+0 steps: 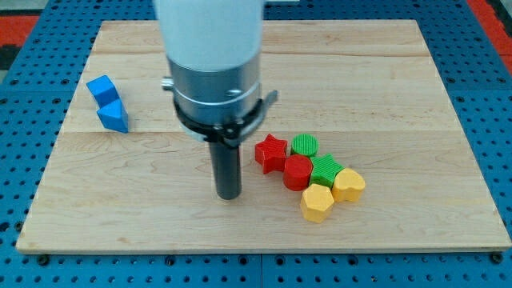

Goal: Slide blue triangle closer to the green star

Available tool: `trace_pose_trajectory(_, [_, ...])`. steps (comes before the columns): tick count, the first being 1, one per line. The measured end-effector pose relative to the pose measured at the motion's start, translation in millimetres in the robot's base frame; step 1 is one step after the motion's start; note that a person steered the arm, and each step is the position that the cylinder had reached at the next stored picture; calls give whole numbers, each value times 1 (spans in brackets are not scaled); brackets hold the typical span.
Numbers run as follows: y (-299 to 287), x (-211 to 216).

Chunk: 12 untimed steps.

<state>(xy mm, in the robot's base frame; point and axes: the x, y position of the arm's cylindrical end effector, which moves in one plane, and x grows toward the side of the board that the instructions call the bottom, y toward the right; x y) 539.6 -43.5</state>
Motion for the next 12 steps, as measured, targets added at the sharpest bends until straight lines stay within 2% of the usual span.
trace_pose_trajectory(1, [35, -28])
trace_pose_trajectory(2, [34, -36])
trace_pose_trajectory(3, [-11, -40])
trace_pose_trajectory(5, [-158, -49])
trace_pose_trajectory(6, [-176, -110])
trace_pose_trajectory(8, [-197, -152])
trace_pose_trajectory(9, [-147, -162])
trace_pose_trajectory(11, [27, -184])
trace_pose_trajectory(12, [87, -184])
